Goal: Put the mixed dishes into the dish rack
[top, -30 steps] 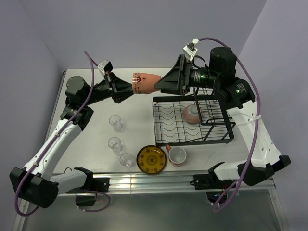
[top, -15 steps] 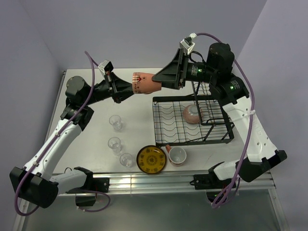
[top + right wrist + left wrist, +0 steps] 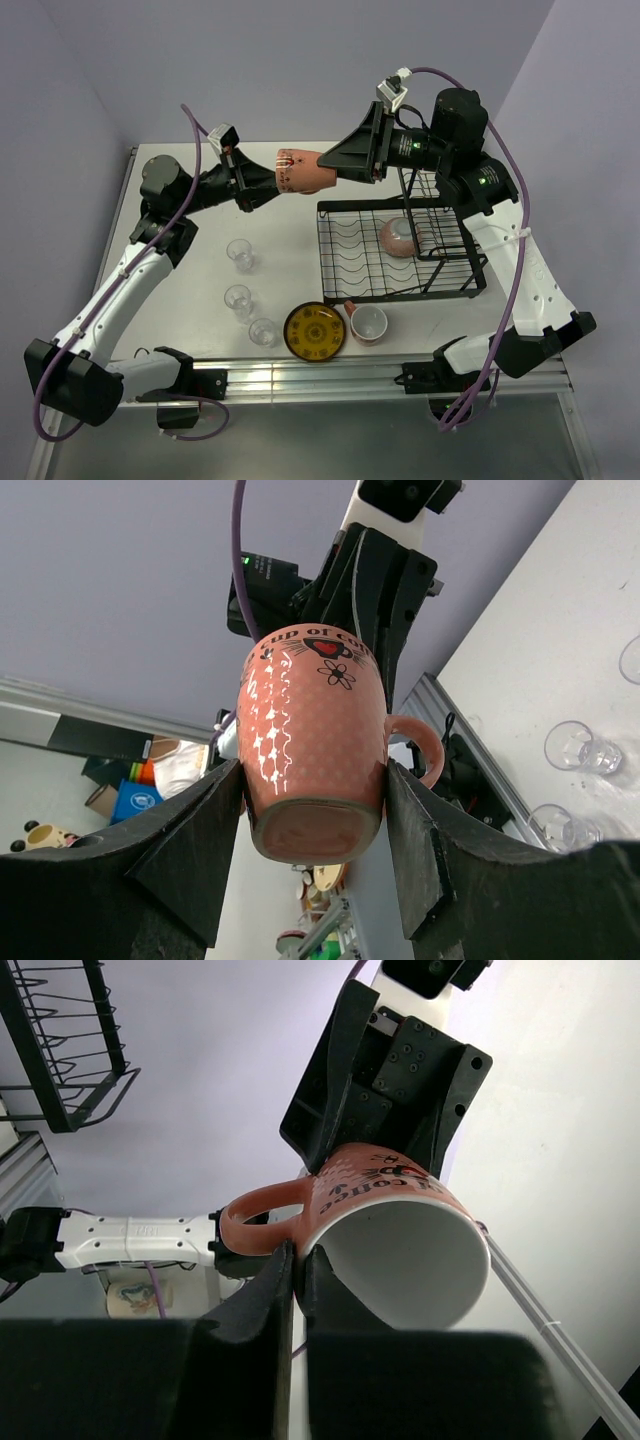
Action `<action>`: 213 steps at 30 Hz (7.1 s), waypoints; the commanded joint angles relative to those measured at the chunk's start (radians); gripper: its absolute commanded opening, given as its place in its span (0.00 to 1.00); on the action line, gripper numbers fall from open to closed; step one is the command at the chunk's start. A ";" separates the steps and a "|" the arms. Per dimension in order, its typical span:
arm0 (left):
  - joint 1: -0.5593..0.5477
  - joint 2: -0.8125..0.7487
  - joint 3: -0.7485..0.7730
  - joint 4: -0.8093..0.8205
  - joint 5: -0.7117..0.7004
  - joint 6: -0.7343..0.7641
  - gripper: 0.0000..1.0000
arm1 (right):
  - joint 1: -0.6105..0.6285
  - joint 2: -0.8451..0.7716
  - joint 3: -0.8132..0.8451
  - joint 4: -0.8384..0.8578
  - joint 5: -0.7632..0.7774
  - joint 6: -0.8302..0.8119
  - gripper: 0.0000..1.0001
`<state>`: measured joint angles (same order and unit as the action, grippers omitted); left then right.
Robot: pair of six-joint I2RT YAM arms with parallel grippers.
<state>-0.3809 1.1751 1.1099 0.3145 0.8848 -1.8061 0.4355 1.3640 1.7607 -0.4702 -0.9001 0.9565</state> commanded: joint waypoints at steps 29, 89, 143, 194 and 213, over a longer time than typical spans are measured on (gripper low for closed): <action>0.161 -0.147 -0.067 -0.771 -0.248 0.416 0.99 | -0.006 0.010 0.010 -0.321 0.251 -0.271 0.00; -0.345 -0.046 0.220 -1.304 -0.754 0.743 0.83 | 0.068 0.704 0.255 -0.705 1.281 -0.565 0.00; -0.684 0.299 0.297 -1.203 -0.739 0.752 0.72 | 0.054 0.515 0.722 -0.881 1.227 -0.527 0.76; -0.132 0.137 0.426 -0.910 -0.045 0.867 0.00 | 0.034 -0.097 0.301 -0.473 0.433 -0.408 0.73; 0.128 0.041 0.252 -0.080 0.218 0.281 0.00 | -0.001 -0.097 -0.035 0.126 0.058 0.024 0.75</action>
<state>-0.2619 1.2598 1.3281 0.0235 1.0409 -1.4288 0.4404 1.2816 1.7443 -0.4522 -0.7986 0.9474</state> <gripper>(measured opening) 0.079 0.750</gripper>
